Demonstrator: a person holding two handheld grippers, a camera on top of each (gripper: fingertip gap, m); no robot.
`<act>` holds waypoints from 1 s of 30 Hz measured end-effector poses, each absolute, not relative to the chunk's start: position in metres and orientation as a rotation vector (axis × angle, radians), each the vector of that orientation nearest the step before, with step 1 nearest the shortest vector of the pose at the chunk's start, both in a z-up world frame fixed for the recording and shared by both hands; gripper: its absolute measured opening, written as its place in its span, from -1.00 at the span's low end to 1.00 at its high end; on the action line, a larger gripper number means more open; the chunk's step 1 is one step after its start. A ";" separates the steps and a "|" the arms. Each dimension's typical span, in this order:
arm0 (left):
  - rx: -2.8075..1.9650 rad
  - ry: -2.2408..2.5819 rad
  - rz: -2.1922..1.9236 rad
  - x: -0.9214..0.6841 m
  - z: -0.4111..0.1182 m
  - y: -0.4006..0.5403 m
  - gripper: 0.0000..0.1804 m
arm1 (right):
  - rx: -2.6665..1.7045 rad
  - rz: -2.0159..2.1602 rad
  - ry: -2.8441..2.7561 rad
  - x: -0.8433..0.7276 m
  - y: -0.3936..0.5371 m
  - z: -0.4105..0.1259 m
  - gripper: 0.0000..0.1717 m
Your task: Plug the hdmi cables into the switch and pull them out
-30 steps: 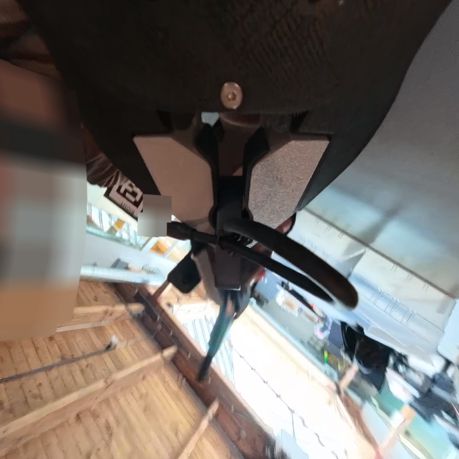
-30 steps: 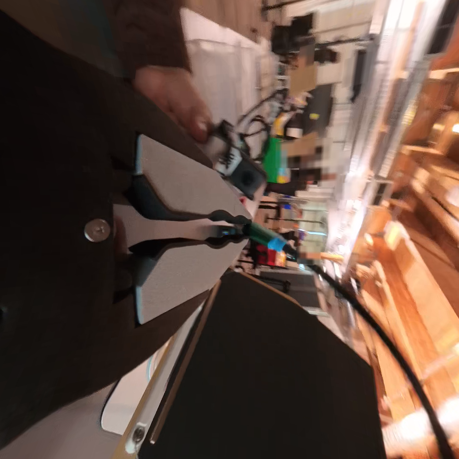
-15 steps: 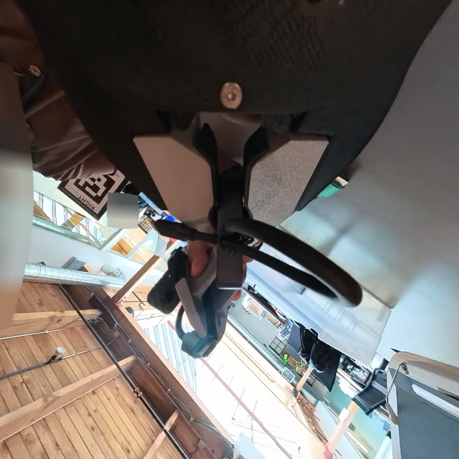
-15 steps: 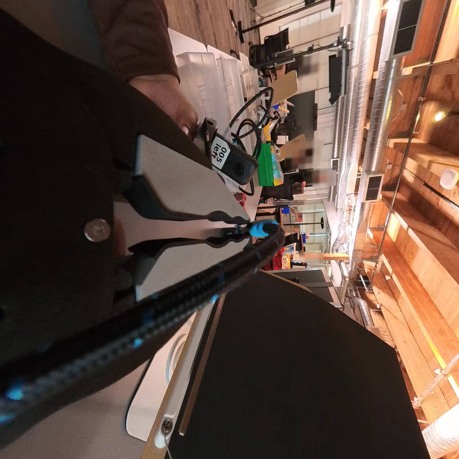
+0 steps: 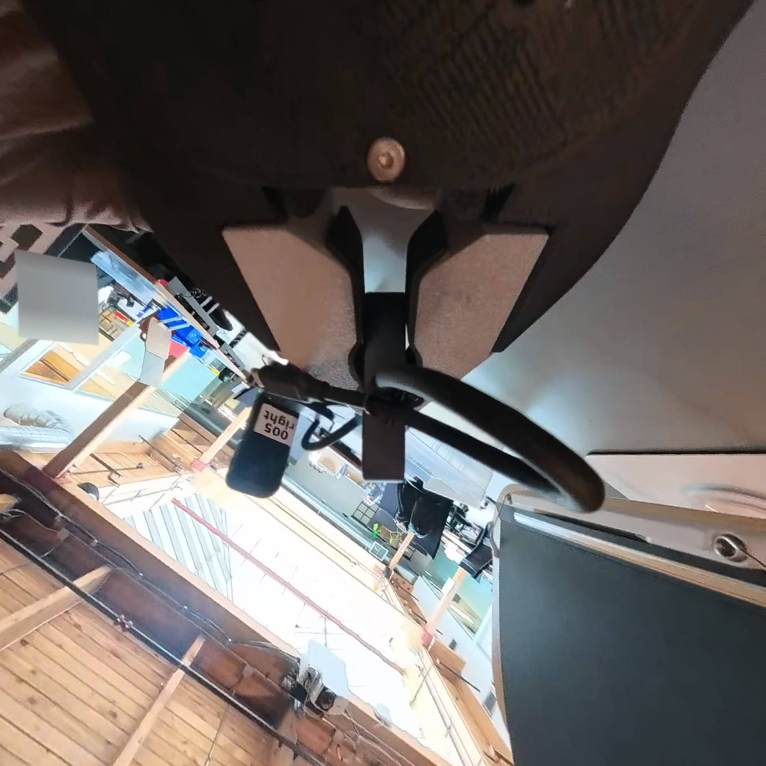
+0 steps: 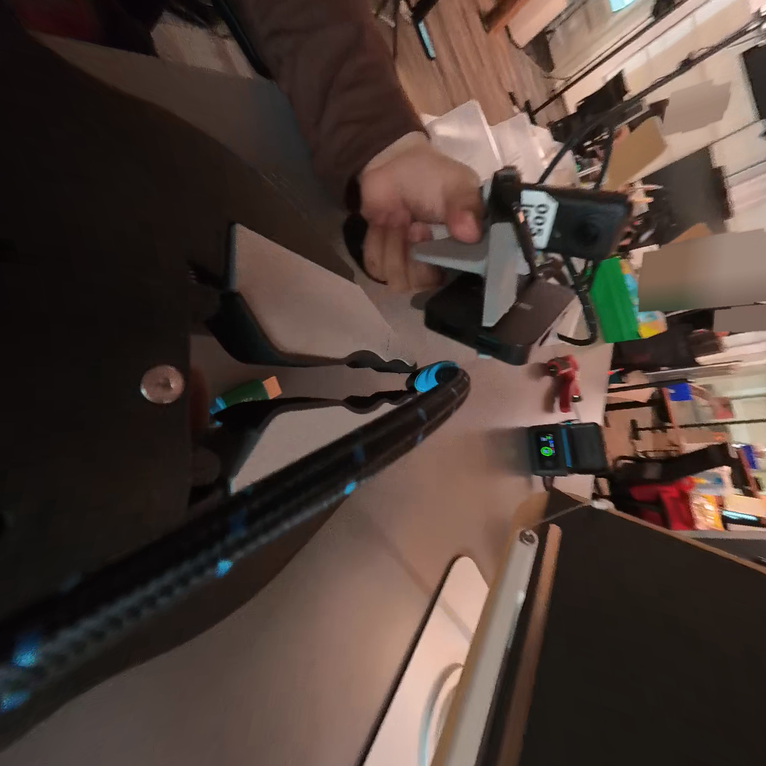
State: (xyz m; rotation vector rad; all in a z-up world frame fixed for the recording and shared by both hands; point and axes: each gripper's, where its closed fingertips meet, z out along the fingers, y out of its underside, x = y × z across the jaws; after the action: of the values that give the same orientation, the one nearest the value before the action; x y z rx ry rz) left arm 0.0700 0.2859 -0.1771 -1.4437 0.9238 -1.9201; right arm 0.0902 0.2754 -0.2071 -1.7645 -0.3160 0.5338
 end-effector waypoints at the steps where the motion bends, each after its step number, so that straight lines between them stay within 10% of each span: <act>1: -1.445 0.955 -1.908 0.070 -0.178 0.284 -0.88 | -1.790 0.525 -0.340 0.088 0.275 -0.212 -0.92; 13: -1.559 1.099 -1.695 0.077 -0.204 0.284 -0.87 | -2.201 0.283 -0.572 0.089 0.265 -0.295 -0.90; 30: -1.595 1.060 -1.724 0.077 -0.207 0.288 -0.87 | -2.137 0.235 -0.559 0.095 0.267 -0.277 -0.65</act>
State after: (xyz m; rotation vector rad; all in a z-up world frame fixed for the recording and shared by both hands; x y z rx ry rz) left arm 0.0771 0.2876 -0.2069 -1.5946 1.0597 -1.7241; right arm 0.0950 0.2674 -0.2773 -2.1374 -0.5591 0.2347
